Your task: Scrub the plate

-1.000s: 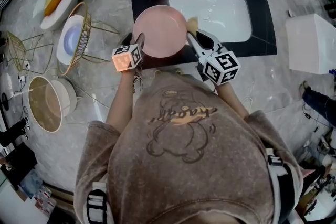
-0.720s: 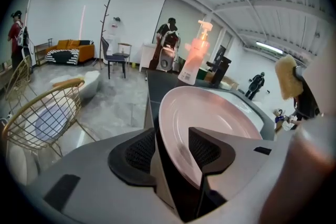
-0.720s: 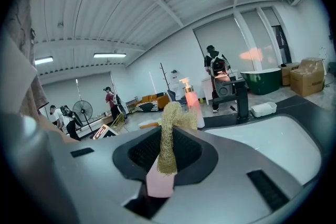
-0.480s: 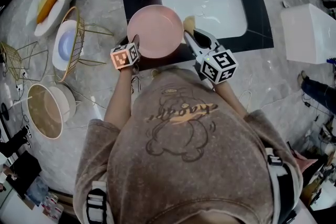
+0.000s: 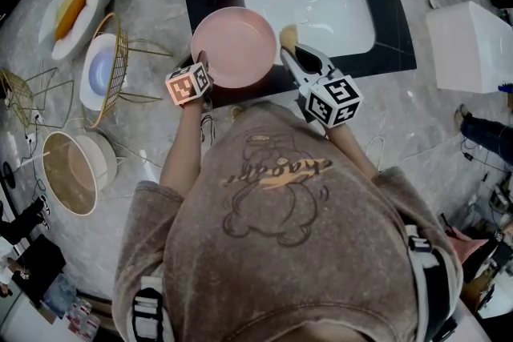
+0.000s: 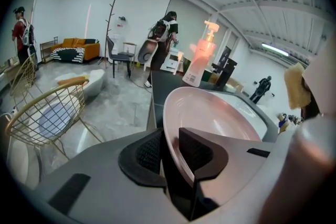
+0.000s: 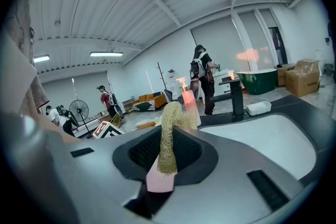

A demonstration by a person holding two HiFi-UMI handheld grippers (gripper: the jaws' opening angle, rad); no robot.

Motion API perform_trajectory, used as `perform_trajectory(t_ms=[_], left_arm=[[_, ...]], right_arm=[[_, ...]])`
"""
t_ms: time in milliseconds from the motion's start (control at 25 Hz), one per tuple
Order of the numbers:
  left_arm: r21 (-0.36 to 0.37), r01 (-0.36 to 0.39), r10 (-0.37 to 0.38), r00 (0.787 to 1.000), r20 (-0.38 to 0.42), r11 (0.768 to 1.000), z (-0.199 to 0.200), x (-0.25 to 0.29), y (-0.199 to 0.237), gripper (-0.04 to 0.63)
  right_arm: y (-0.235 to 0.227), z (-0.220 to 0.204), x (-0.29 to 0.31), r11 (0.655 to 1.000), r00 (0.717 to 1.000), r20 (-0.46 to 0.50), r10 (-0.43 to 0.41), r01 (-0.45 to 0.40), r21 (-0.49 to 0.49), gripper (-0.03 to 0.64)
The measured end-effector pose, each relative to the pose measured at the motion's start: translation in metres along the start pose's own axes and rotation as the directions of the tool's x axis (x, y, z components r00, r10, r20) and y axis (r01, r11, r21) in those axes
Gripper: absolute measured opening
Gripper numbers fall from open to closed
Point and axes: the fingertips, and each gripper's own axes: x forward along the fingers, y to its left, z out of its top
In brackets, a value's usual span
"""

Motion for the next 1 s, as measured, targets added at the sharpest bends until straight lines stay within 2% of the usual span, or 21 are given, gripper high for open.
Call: perform_trajectory(t_ms=[120,240,320,520,640,840,1000], left_arm=[[-0.03,0.007,-0.006,0.999,0.043,1.0,0.013,-0.006,-0.002,0.069],[-0.086,0.041,-0.032,0.994,0.101,0.995,0.028,-0.013,-0.008,0.043],[-0.095,0.061,-0.048,0.99,0.134,0.994,0.039,-0.017,-0.015,0.032],[-0.033,0.076,-0.069,0.979,0.191,0.997,0.068,-0.032,-0.033,0.032],[-0.018,0.107,-0.1,0.97,0.222,0.994,0.081,-0.043,-0.046,0.032],[-0.008,0.177,-0.169,0.949,0.268,0.984,0.1,-0.063,-0.075,0.032],[0.021,0.233,-0.229,0.931,0.284,0.972,0.109,-0.077,-0.102,0.032]], right_arm=[[0.003,0.001,-0.001,1.0,1.0,0.002,0.004,-0.004,-0.005,0.06],[0.005,0.001,-0.002,1.0,1.0,0.005,0.008,-0.008,-0.009,0.06],[0.006,0.001,-0.002,1.0,1.0,0.006,0.01,-0.01,-0.014,0.06],[0.009,0.005,-0.002,0.999,1.0,0.005,0.019,-0.019,-0.035,0.06],[0.014,0.01,-0.001,0.996,0.999,0.0,0.038,-0.038,-0.082,0.06],[0.036,0.026,0.01,0.975,0.993,-0.01,0.114,-0.114,-0.19,0.06],[0.059,0.039,0.025,0.945,0.982,-0.029,0.187,-0.188,-0.267,0.06]])
